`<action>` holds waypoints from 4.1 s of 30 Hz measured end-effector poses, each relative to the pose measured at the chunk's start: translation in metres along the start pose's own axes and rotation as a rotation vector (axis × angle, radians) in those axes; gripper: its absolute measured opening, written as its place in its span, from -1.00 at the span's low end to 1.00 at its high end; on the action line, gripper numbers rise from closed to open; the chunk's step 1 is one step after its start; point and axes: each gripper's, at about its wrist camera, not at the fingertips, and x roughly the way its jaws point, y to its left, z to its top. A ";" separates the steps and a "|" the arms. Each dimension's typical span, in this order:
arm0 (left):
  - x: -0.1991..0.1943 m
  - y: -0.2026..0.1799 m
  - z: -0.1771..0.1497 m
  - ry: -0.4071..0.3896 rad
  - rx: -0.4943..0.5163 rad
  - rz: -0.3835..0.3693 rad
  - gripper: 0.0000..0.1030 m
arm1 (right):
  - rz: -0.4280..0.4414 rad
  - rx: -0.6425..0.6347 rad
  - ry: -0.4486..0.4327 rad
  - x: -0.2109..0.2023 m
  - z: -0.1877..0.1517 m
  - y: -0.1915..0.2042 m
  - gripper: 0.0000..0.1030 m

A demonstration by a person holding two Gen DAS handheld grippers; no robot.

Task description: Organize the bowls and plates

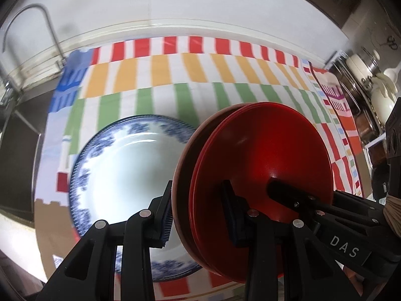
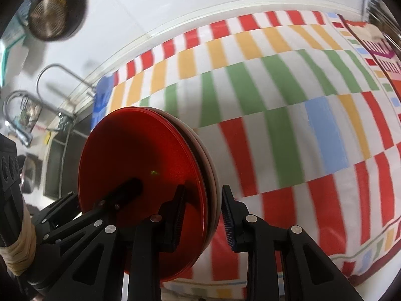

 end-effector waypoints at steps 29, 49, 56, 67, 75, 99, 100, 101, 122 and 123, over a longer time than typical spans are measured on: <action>0.013 0.100 -0.017 0.069 -0.128 0.034 -0.33 | 0.006 -0.088 0.120 0.065 -0.005 0.090 -0.44; 0.018 0.099 -0.013 0.032 -0.031 0.108 -0.15 | -0.025 -0.102 0.090 0.072 -0.004 0.093 -0.37; -0.012 0.102 -0.021 -0.054 0.004 0.129 0.08 | -0.069 -0.085 -0.023 0.045 -0.014 0.093 -0.13; -0.070 0.092 -0.055 -0.238 0.046 0.138 0.45 | -0.160 -0.098 -0.252 -0.021 -0.057 0.097 0.35; -0.107 0.076 -0.089 -0.369 0.043 0.206 0.64 | -0.185 -0.116 -0.400 -0.055 -0.088 0.091 0.51; -0.195 0.002 -0.222 -0.543 0.041 0.261 0.82 | -0.184 -0.246 -0.638 -0.162 -0.218 0.064 0.72; -0.198 -0.001 -0.228 -0.547 0.043 0.259 0.82 | -0.180 -0.244 -0.643 -0.166 -0.224 0.063 0.72; -0.200 -0.003 -0.231 -0.551 0.040 0.259 0.82 | -0.179 -0.242 -0.646 -0.169 -0.227 0.062 0.73; -0.236 -0.025 -0.293 -0.599 0.058 0.259 0.86 | -0.166 -0.231 -0.694 -0.205 -0.295 0.057 0.74; -0.237 -0.026 -0.294 -0.599 0.058 0.256 0.87 | -0.167 -0.231 -0.694 -0.205 -0.296 0.057 0.74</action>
